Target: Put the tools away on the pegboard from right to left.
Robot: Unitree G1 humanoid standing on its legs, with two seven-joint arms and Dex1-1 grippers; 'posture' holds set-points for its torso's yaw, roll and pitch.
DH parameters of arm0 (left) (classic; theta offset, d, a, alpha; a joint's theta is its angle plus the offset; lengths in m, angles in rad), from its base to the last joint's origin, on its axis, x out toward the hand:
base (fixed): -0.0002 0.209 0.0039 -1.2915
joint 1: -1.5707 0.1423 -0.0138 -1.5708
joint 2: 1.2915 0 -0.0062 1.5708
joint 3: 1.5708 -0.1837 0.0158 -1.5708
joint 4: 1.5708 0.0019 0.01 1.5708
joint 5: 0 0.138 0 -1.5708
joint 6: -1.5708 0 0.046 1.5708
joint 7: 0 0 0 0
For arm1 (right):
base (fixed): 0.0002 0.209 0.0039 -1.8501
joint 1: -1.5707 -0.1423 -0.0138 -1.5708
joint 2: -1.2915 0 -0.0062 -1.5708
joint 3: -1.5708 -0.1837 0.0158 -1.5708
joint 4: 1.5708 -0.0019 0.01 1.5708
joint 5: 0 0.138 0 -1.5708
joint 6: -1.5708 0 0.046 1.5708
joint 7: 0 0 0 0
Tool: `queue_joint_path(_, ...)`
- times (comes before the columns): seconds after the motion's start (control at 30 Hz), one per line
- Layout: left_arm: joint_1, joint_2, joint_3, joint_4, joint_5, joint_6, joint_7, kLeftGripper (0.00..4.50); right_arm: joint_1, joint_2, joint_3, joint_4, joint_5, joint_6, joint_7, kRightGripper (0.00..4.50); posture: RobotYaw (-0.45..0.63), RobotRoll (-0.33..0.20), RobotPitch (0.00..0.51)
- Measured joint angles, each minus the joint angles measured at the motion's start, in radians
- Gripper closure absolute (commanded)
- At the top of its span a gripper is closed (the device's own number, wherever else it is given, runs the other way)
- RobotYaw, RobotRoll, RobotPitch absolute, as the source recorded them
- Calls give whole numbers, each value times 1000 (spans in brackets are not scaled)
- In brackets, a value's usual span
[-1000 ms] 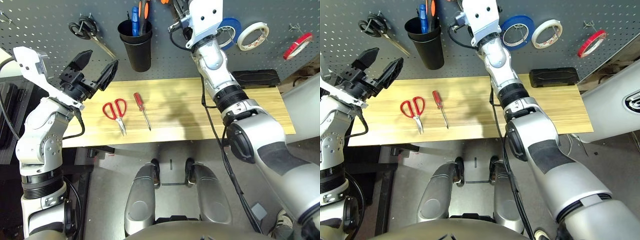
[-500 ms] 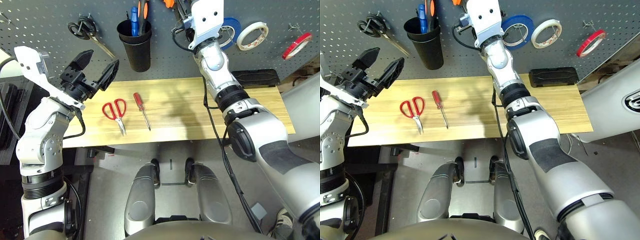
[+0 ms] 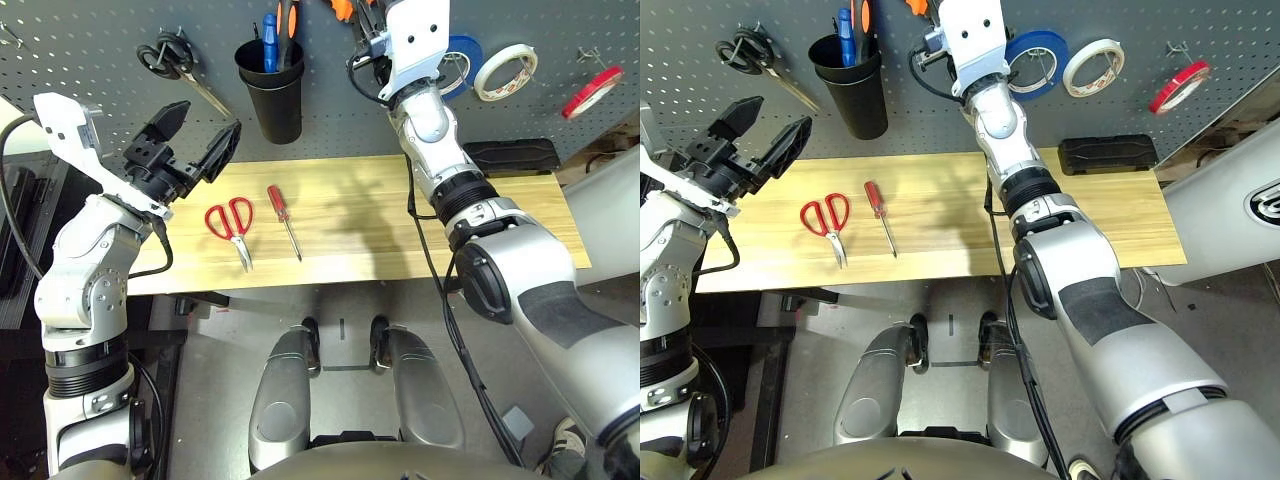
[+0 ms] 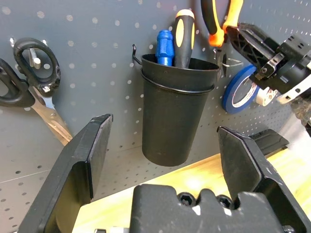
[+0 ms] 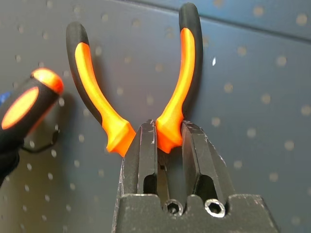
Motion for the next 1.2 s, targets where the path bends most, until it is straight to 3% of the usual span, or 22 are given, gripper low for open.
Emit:
queue_joint_path(0.17,-1,0,-8,1,0,-1,0,0,9,0,0,-3,0,3,-5,3955,119,0,277)
queue_joint_path(0.53,-5,0,-11,9,2,-4,-2,0,79,-4,0,-105,5,10,-13,89,113,0,274)
queue_joint_path(0.93,-14,-2,-26,19,4,-18,-13,0,204,-24,1,-350,21,101,28,7,99,0,269)
queue_joint_path(1.2,-17,-4,-29,42,7,-24,-14,0,360,-37,14,-659,39,255,84,7,99,0,266)
